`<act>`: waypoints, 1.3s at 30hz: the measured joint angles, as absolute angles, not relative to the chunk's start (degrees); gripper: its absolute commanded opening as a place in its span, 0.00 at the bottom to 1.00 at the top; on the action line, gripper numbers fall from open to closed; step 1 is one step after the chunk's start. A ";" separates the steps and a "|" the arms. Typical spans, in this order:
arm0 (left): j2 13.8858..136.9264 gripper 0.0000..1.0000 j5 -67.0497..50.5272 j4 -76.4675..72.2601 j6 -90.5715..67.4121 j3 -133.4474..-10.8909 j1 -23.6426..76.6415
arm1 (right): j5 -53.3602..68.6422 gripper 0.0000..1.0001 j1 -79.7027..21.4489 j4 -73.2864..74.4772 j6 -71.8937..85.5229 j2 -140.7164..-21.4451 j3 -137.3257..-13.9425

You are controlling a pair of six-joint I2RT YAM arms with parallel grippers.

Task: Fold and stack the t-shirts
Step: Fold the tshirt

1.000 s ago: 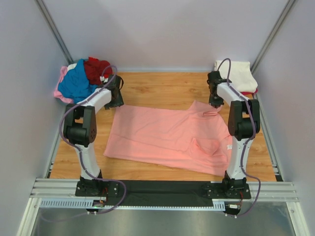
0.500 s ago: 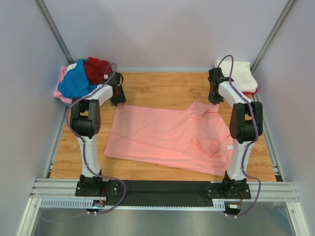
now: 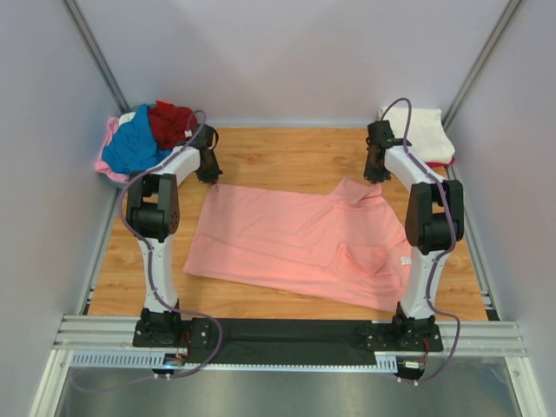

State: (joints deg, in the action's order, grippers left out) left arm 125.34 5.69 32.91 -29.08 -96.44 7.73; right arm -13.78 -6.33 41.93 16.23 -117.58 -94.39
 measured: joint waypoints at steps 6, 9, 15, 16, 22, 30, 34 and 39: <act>125.36 0.00 4.97 34.59 -29.06 -97.47 7.73 | -10.02 0.01 -6.68 38.79 15.55 -116.64 -94.37; 125.36 0.00 5.08 36.05 -29.02 -99.18 7.73 | -9.41 0.01 -6.72 38.72 14.70 -116.73 -99.72; 124.97 0.00 6.13 36.60 -28.77 -100.88 7.73 | -9.26 0.00 -6.72 36.42 13.61 -115.68 -105.10; 124.62 0.00 6.35 36.60 -28.80 -100.53 7.73 | -8.97 0.00 -6.70 35.57 13.54 -115.26 -104.47; 119.48 0.00 6.96 36.60 -28.91 -96.07 7.66 | -6.70 0.01 -6.68 33.78 12.93 -113.08 -101.51; 112.90 0.00 7.35 34.83 -28.97 -91.20 7.68 | -6.11 0.00 -7.11 33.17 12.84 -103.48 -89.60; 110.54 0.00 7.81 34.00 -28.51 -87.74 7.66 | -6.00 0.00 -7.49 34.09 14.98 -97.21 -82.21; 108.53 0.00 7.60 30.96 -27.77 -81.69 7.66 | -6.87 0.00 -9.06 34.74 18.35 -89.52 -72.58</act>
State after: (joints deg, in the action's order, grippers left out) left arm 108.53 7.60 30.96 -27.77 -81.69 7.66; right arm -6.87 -9.06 34.74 18.35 -89.52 -72.58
